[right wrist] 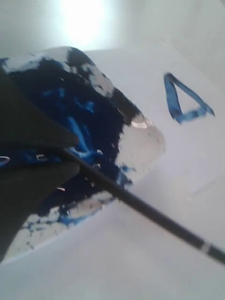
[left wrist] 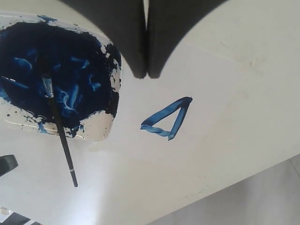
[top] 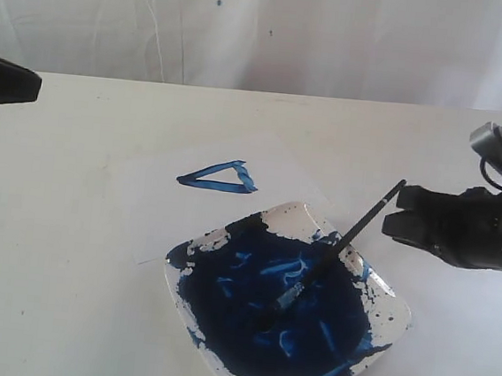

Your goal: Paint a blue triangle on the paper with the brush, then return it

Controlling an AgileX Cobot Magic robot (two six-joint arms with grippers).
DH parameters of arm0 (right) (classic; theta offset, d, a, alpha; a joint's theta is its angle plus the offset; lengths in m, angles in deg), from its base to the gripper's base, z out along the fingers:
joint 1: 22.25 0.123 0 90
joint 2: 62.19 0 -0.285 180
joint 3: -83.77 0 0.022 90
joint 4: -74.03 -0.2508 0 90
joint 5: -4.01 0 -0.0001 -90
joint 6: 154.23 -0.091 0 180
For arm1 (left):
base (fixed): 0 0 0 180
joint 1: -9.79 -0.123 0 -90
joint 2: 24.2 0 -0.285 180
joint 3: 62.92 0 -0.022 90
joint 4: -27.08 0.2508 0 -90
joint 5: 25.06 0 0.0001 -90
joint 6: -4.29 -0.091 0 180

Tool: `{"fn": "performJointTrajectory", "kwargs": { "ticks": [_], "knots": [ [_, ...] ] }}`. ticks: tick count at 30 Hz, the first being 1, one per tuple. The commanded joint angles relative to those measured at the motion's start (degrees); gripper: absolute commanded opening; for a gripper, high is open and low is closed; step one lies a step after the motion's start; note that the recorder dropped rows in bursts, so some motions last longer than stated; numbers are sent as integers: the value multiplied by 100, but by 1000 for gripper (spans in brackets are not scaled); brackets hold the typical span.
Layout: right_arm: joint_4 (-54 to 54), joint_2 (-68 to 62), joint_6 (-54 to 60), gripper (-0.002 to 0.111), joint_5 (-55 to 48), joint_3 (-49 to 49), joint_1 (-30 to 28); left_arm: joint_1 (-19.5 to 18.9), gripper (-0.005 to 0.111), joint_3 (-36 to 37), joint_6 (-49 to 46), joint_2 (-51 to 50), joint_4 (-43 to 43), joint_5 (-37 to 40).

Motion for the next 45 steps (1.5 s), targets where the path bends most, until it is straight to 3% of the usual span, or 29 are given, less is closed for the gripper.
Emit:
{"fn": "performJointTrajectory", "kwargs": {
  "ticks": [1,9,24,37,45],
  "knots": [
    [98,759,1555,0,870,343,-19,-13,0,40,-123,50,25,74],
    [88,1442,1710,0,912,394,-19,-13,0,40,-50,50,25,117],
    [88,1477,1710,0,924,394,-19,-13,0,40,-50,50,40,115],
    [88,1537,1754,0,97,394,-19,-13,0,40,-50,50,40,115],
    [152,4561,1728,0,-1384,494,-19,-13,0,40,-50,50,40,115]
  ]
}}
